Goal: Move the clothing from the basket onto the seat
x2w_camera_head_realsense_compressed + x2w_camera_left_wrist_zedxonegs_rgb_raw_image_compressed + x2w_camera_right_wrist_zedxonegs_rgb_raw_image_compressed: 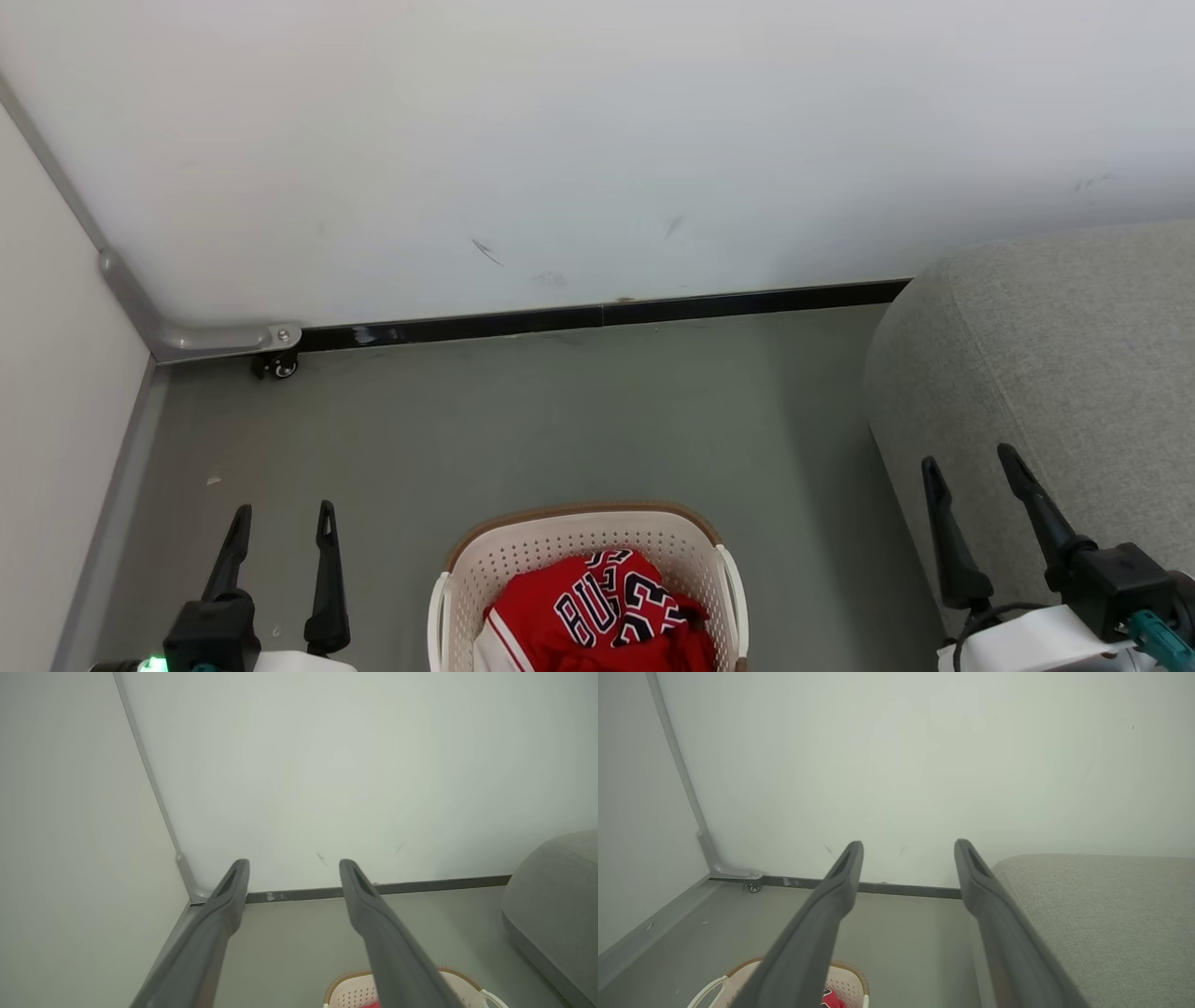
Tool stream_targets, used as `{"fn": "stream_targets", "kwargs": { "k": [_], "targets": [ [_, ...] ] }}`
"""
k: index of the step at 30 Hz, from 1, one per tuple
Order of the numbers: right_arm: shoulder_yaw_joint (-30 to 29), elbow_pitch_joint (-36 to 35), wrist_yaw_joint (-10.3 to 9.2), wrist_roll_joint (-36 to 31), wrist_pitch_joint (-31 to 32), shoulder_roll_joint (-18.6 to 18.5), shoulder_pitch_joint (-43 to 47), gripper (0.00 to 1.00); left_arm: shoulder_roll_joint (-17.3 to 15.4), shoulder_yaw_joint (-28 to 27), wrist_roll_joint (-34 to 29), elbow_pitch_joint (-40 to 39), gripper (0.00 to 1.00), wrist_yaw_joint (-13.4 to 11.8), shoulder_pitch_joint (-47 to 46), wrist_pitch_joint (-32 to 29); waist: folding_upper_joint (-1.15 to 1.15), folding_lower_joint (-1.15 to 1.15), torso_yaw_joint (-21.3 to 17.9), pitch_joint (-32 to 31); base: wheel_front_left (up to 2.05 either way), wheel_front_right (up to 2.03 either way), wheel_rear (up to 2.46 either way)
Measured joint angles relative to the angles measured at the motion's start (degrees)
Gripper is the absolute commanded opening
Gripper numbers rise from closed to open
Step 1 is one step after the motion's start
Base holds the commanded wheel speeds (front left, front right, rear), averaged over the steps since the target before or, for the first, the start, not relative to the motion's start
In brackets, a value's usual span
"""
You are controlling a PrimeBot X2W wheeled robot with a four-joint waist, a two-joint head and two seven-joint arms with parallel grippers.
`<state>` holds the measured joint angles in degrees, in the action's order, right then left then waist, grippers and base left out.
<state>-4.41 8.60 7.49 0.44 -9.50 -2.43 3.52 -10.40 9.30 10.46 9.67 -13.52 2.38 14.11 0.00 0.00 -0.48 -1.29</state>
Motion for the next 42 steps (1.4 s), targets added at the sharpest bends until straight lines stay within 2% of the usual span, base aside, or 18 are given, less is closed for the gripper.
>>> {"fn": "stream_targets", "kwargs": {
  "k": [12,17,22,29,42],
  "targets": [
    [0.34,-1.63,0.0,0.24,0.46,0.01,0.01,1.0,-0.09,0.27,0.0,-0.62,1.0,0.01,0.0,-0.01,0.0,0.0,-0.36,0.73,0.0,0.0,0.0],
    [-0.14,-2.75,0.0,0.58,0.44,0.03,0.01,1.0,-0.42,2.05,-0.62,-0.58,1.0,1.01,-0.12,-0.04,0.0,0.0,-0.52,1.26,0.0,0.0,0.0],
    [-0.52,-4.55,0.0,0.56,0.31,0.04,-0.08,1.0,-1.76,4.79,-2.47,0.6,1.0,3.07,-2.22,-0.65,0.0,0.0,-0.78,2.2,0.0,0.0,0.0],
    [-1.08,-6.23,0.0,0.41,0.09,0.07,-0.16,1.0,-1.79,8.11,-3.78,3.11,1.0,6.02,-6.23,-2.04,0.0,0.01,-1.31,3.76,0.0,0.0,0.0],
    [-1.91,-9.32,0.0,-0.04,0.08,0.1,-0.35,1.0,-1.58,14.64,-8.78,10.25,1.0,9.81,-12.06,-2.81,0.0,0.0,-2.95,8.13,0.0,0.0,0.0]
  ]
}}
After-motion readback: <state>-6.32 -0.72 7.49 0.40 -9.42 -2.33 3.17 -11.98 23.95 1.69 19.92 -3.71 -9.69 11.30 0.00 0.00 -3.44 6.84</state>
